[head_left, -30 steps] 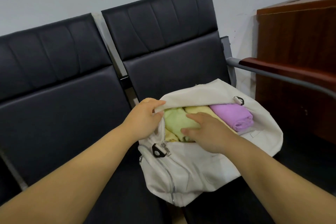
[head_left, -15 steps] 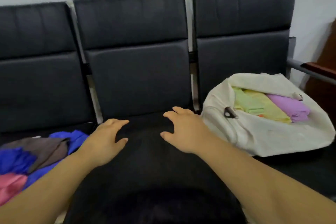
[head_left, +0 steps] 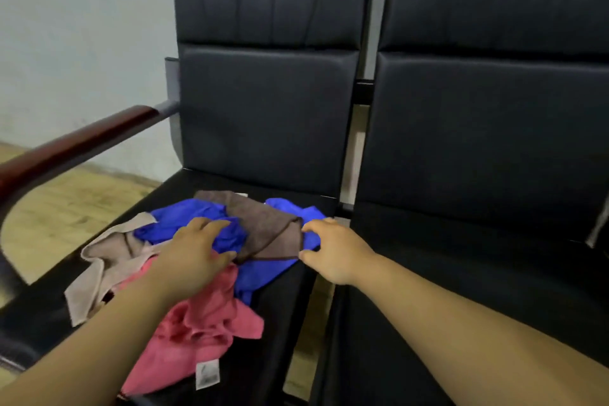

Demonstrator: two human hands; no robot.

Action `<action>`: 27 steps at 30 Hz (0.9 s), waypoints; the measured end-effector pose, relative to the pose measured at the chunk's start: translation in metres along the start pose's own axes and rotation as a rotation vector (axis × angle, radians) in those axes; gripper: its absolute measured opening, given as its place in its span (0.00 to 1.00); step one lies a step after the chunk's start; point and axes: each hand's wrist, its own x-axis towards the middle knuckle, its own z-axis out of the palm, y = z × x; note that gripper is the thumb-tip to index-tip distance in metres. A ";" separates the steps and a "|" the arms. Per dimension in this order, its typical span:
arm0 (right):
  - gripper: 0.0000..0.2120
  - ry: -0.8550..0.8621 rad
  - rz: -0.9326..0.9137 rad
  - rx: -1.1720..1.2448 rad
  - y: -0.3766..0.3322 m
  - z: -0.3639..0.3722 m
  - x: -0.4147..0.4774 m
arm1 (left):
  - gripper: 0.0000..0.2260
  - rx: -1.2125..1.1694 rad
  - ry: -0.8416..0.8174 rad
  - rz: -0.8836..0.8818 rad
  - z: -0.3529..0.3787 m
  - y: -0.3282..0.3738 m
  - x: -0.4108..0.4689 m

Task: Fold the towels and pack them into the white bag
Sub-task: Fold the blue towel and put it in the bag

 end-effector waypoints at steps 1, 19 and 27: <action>0.26 0.004 -0.001 0.003 -0.005 0.006 0.015 | 0.29 0.002 0.009 0.008 0.004 -0.007 0.009; 0.21 0.187 0.283 0.501 0.053 0.001 0.087 | 0.38 -0.202 -0.214 0.258 0.078 0.037 0.103; 0.12 0.520 0.304 0.798 0.066 -0.073 0.039 | 0.49 -0.123 -0.243 0.185 0.075 0.034 0.077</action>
